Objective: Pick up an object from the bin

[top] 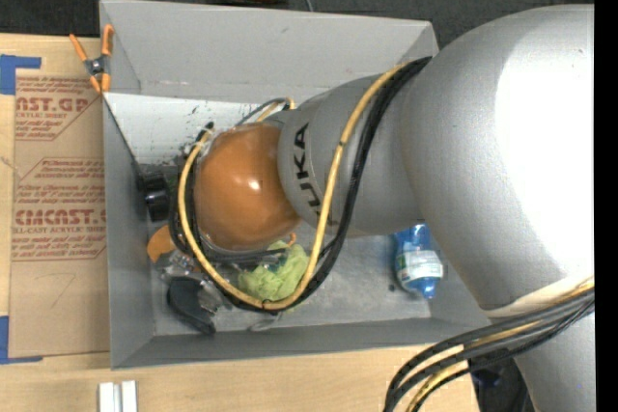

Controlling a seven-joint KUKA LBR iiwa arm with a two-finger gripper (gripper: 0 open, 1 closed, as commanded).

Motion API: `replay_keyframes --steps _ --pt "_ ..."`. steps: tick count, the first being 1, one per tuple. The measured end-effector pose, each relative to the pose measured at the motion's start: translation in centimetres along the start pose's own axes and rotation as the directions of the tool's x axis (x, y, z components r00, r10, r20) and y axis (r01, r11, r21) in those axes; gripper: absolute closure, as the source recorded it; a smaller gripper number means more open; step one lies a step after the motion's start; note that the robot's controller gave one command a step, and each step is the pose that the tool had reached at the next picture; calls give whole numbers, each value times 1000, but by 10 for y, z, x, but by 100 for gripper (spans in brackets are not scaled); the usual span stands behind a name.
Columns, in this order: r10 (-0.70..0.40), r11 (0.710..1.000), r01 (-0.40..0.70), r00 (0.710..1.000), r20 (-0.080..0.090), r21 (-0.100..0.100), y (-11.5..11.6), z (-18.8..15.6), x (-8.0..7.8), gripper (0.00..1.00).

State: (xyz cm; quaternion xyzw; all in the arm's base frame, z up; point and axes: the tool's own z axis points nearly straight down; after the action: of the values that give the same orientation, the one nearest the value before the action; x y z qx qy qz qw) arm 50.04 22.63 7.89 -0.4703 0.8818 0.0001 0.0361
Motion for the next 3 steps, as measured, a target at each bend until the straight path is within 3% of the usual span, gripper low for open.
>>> replay_keyframes --steps 1,2,3 --pt "318 948 -319 947 -34 -9 -2 -29 -14 100" --pt "79 997 -79 997 -6 -3 4 -19 -5 100" --pt "280 960 -280 960 -25 -9 -14 -50 -6 100"
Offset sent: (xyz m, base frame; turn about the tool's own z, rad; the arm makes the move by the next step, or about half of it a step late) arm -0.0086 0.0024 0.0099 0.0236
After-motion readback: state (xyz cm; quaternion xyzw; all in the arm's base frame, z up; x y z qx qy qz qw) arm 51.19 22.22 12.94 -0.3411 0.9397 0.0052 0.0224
